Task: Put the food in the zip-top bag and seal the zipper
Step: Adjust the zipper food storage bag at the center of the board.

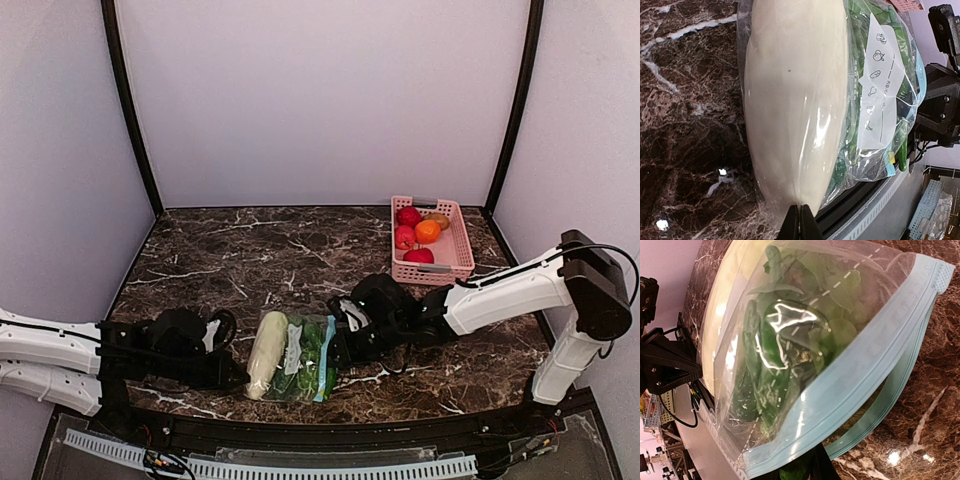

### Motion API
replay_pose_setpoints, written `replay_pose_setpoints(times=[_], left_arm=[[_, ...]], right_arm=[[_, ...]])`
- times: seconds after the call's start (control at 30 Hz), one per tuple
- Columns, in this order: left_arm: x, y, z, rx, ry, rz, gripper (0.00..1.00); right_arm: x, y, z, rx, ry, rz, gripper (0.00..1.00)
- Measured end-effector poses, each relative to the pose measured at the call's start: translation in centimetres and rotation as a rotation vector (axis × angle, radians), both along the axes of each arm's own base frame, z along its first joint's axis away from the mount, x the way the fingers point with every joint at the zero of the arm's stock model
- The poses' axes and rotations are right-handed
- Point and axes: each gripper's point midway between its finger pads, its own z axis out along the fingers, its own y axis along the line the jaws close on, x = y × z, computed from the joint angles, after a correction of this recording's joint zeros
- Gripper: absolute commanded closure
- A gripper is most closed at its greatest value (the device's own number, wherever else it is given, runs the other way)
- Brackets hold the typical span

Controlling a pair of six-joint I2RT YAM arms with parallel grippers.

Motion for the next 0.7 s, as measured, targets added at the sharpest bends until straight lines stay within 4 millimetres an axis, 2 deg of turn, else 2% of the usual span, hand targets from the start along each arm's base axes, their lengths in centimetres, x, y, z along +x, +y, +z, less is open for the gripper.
replay_pose_setpoints(times=[0.37, 0.6, 0.7], left_arm=[[0.8, 0.0, -0.4, 0.004, -0.031, 0.019, 0.99], [4.7, 0.1, -0.5, -0.01, -0.08, 0.094, 0.99], [6.4, -0.7, -0.3, -0.013, -0.09, 0.091, 0.99]], right_arm=[[0.0, -0.7, -0.4, -0.015, -0.004, -0.018, 1.0], [-0.3, -1.8, -0.7, -0.03, -0.009, -0.038, 1.0], [-0.2, -2.1, -0.8, -0.037, -0.018, -0.05, 1.0]])
